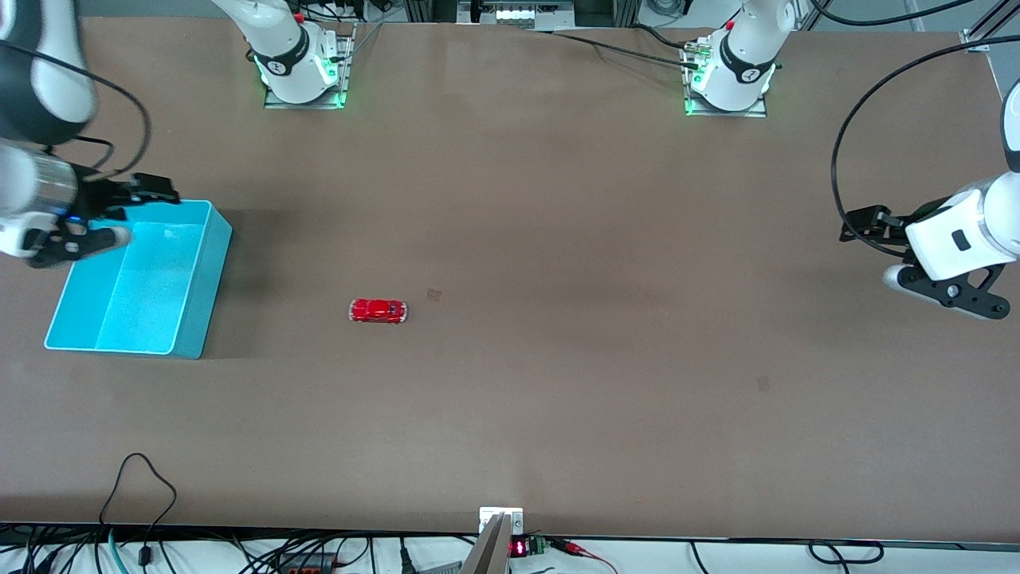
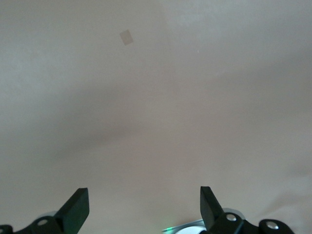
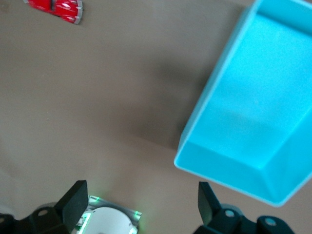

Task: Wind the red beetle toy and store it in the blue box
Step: 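Move the right gripper over the red car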

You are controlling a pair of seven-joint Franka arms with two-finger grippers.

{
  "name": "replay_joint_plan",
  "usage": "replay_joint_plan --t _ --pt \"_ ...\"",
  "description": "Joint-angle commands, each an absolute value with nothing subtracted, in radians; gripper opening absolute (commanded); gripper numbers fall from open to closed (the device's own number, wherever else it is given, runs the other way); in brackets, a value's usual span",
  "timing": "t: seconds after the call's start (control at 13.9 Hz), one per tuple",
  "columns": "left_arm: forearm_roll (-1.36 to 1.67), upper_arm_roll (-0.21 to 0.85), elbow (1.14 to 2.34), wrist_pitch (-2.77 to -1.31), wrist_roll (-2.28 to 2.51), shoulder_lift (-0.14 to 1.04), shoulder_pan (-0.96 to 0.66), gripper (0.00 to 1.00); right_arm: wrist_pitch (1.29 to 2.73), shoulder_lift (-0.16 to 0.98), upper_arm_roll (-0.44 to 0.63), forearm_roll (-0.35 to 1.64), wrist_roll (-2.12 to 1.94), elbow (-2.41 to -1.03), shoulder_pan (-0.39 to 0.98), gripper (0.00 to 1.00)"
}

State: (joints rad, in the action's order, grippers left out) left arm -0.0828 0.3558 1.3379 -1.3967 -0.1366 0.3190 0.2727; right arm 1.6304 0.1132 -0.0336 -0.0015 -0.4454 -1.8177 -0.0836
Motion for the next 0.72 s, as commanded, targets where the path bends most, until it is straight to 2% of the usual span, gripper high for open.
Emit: replay_joint_plan --t 0.0,0.14,0.22,0.36,0.65 --pt "-0.023 0.136 1.483 -1.530 0.059 0.157 0.094 1.00 1.768 0.066 -0.132 -0.034 -0.621 -1.931 -0.130 1.00" --pt "-0.009 0.022 1.694 -1.723 0.060 0.010 -0.007 1.00 1.875 0.075 -0.175 -0.040 -0.765 -1.986 -0.129 1.00" --pt "-0.009 -0.015 1.731 -1.739 0.060 -0.017 -0.047 1.00 1.938 0.081 -0.196 -0.040 -0.832 -2.014 -0.129 1.00" --pt "-0.009 -0.017 1.718 -1.686 0.022 -0.012 -0.048 1.00 2.055 0.107 -0.244 -0.040 -0.922 -2.057 -0.127 1.00" --pt "-0.009 -0.015 1.704 -1.678 -0.057 -0.011 -0.048 1.00 2.195 0.210 -0.314 -0.040 -0.940 -2.066 -0.106 1.00"
